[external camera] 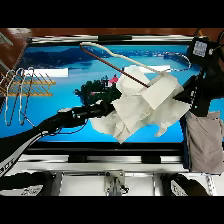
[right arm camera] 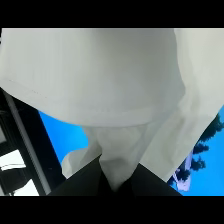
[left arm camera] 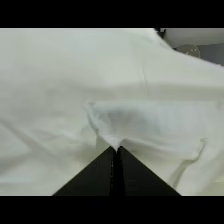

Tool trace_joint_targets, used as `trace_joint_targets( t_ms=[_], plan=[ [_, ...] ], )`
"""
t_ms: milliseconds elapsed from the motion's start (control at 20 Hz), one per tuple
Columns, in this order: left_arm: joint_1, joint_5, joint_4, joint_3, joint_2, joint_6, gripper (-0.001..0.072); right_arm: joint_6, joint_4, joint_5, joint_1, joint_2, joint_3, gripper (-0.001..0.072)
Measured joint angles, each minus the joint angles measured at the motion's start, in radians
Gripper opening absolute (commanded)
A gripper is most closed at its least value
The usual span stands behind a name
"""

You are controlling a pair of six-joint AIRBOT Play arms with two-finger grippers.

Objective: Fold the shirts.

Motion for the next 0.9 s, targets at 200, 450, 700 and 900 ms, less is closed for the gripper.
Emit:
trace_joint_targets(
  t_ms=[200,450,700,900],
  plan=[
    [0.145,-0.138,-0.032,0.011,0.024,0.068,0.0052,0.028,0.002,0.003,0.000,0.000,0.000,0.0083],
    [0.350,-0.282,-0.046,0.066,0.093,0.112,0.0052,0.057,0.052,0.011,0.000,0.000,0.000,0.0082],
    [0.425,-0.366,-0.047,0.228,0.116,0.125,0.0052,0.074,0.074,0.019,0.023,-0.012,-0.001,0.0082],
    [0.447,-0.420,-0.039,0.361,0.130,0.131,0.0052,0.097,0.020,0.023,0.096,-0.043,-0.001,0.0082]
  ],
)
